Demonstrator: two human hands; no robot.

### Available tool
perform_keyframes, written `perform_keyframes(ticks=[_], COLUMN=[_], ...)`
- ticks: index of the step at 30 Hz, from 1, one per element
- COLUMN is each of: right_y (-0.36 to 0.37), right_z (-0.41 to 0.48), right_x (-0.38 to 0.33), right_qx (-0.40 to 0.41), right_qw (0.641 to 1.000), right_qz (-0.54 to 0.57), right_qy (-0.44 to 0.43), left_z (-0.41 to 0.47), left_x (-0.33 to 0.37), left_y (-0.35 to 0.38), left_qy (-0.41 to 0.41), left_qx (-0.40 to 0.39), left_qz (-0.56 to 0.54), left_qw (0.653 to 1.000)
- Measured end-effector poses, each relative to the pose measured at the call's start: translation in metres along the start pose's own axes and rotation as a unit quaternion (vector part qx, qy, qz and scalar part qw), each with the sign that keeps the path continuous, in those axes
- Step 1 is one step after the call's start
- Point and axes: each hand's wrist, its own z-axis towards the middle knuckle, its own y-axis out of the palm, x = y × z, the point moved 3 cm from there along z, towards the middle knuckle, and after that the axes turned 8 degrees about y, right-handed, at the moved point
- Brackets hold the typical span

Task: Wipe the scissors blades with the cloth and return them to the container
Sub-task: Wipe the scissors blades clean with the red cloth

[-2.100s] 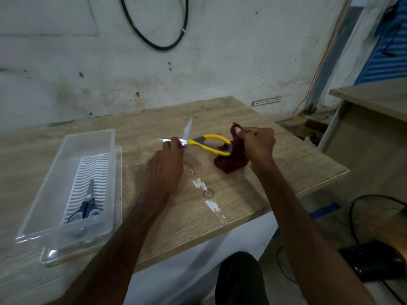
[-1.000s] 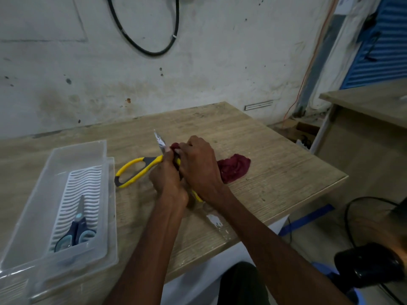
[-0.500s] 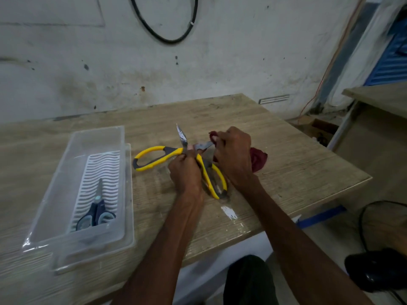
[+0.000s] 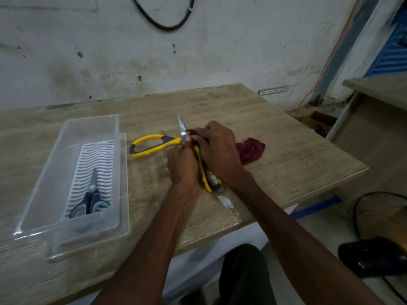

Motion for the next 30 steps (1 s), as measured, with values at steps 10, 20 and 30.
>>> perform_keyframes(ticks=[10,20,30], right_y=[-0.035,0.007,0.009], right_z=[-0.020,-0.005,-0.015], right_x=[0.038,0.000,0.005], right_qx=[0.077,-0.023,-0.005], right_qw=[0.993,0.999,0.993], right_qz=[-0.069,0.024,-0.115], right_qy=[0.059,0.010,0.012], left_z=[0.010,-0.002,-0.006], left_x=[0.000,0.015,0.015], left_y=[-0.008,-0.010,-0.009], left_qy=[0.065,0.089,0.117], left_qx=[0.024,-0.016,-0.016], left_qz=[0.078,0.197,0.250], left_qw=[0.995,0.976,0.961])
